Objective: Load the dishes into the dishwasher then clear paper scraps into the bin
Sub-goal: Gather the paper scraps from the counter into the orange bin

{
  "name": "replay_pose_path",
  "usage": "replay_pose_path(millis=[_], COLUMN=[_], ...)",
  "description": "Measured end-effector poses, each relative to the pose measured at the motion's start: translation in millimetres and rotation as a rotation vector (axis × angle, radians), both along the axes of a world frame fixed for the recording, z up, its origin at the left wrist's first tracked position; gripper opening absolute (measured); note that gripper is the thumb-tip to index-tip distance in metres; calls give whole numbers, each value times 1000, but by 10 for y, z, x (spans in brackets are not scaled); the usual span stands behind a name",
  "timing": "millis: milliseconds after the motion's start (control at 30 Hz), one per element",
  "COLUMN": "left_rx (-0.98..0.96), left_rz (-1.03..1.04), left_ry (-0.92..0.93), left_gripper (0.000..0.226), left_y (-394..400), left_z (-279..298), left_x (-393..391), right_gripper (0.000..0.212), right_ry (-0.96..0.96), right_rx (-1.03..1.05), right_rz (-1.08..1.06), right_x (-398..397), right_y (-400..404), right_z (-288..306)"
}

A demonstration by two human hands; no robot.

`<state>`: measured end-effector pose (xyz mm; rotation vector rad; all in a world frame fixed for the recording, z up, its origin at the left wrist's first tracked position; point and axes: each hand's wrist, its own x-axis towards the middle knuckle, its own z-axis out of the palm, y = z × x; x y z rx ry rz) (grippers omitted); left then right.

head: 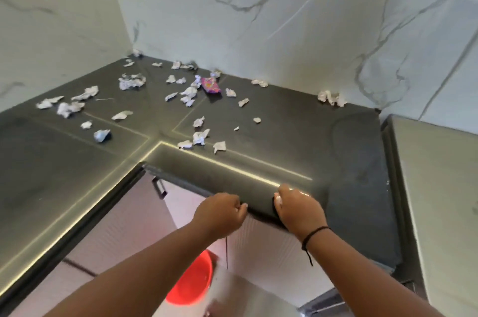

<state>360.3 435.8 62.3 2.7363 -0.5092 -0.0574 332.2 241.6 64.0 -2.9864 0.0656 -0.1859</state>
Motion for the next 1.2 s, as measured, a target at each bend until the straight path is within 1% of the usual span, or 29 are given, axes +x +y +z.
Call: replay_pose_path(millis=[100,200,267,300,367,433,467,533,567,600,633,700,767,867,967,1033,1067,1133,1167,1200], left_rx=[-64,-186,-311,-389,-609,-822,-895,-993,-1022,-1035,-1054,-1096,-1124,-1125,-1156,-1185,-1207,-1332,-1390,-1403], left_rz=[98,280,405,473,651,894,990,1093,1135,1166,1203,1264,1300,1266,1318,1350,1348,1334,1351,1369], left_ry=[116,260,381,443,576,753,854,998,1046,1085,1112,1144,1155,1185,1126,1100,1118,1169,1182,1192], left_gripper=[37,41,44,44,40,37,37,41,42,43,43,45,47,45,42,37,37,39,50,64], left_y=[287,593,807,914,1114,1317,1434,1602,1685,1743,1802,1852,1848,1751,1692,1708,1717,1727,1746,1767], left_z=[-136,-314,-465,-557,-759,-1089,-1285,-1632,-1847,-2038,-2249,-2622,-3096,-3718,-4236,-4424,-4454,-4447,-4428,-4388], left_x=[-329,-504,-575,-616,-701,-804,-859,-939,-996,-1037,-1063,-1070,-988,-769,-443,-265,-188,-45,12,50], right_gripper=[17,22,19,24,27,23,27,33,32,30,29,26,22,30,40,44,49,60,65,70], right_ry=[-22,-67,8,66,169,336,437,612,690,760,819,882,900,925,896,852,838,832,822,811], right_rx=[63,57,124,166,255,471,618,922,1088,1202,1260,1286,1314,1408,1463,1493,1532,1642,1705,1742], right_rz=[36,165,226,251,229,111,-3,-334,-528,-708,-833,-921,-948,-957,-982,-983,-967,-935,-940,-951], right_x=[-203,-362,-432,-487,-617,-673,-686,-671,-662,-652,-638,-576,-461,-260,22,209,279,393,444,489], right_y=[225,528,816,967,1239,1469,1583,1705,1770,1826,1891,2021,2186,2397,2568,2650,2670,2672,2671,2673], right_z=[-14,-38,-215,-347,-617,-920,-1086,-1439,-1644,-1827,-2049,-2446,-2958,-3706,-4317,-4517,-4597,-4658,-4631,-4590])
